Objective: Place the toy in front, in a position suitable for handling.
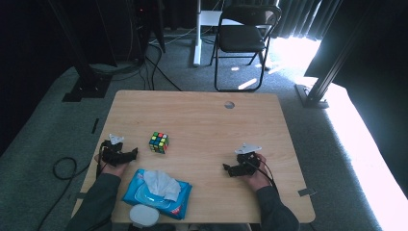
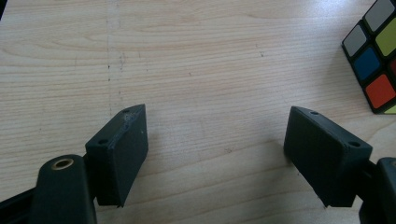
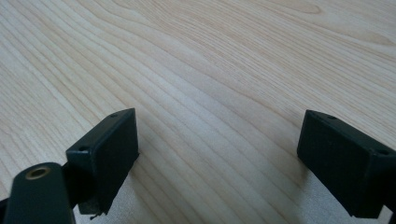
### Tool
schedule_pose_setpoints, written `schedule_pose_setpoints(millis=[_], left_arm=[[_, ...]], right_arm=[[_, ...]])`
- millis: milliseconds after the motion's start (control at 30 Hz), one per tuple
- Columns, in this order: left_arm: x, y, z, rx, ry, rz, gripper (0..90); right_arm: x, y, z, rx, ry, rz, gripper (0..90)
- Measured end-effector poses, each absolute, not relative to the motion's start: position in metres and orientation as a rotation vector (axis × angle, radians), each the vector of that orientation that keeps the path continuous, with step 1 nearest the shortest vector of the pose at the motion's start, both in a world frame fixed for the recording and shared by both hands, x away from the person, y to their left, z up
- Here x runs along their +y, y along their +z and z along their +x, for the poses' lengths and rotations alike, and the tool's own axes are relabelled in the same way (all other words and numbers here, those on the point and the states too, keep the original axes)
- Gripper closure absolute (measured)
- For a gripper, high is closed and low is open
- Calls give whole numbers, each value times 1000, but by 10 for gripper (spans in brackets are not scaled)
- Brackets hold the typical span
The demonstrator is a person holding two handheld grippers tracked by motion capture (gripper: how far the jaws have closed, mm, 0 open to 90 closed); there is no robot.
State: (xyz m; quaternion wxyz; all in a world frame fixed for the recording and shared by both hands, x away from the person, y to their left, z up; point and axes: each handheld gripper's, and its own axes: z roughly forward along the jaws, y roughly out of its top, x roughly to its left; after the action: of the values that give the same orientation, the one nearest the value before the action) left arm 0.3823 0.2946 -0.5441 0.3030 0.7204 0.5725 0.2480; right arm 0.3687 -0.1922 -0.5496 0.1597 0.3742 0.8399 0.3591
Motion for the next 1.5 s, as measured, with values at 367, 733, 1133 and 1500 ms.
schedule_pose_setpoints(millis=[367, 733, 1133, 1500], left_arm=[[294, -544, 381, 1524, 659, 1909, 225], [291, -537, 381, 1552, 624, 1951, 298], [285, -516, 380, 1470, 615, 1929, 293], [283, -492, 382, 1422, 603, 1929, 258]], right_arm=[[-192, -550, 368, 2400, 1026, 1071, 125], [-192, -550, 369, 2399, 1026, 1071, 126], [-192, -550, 368, 2399, 1025, 1071, 126], [-192, -550, 369, 2398, 1026, 1072, 127]])
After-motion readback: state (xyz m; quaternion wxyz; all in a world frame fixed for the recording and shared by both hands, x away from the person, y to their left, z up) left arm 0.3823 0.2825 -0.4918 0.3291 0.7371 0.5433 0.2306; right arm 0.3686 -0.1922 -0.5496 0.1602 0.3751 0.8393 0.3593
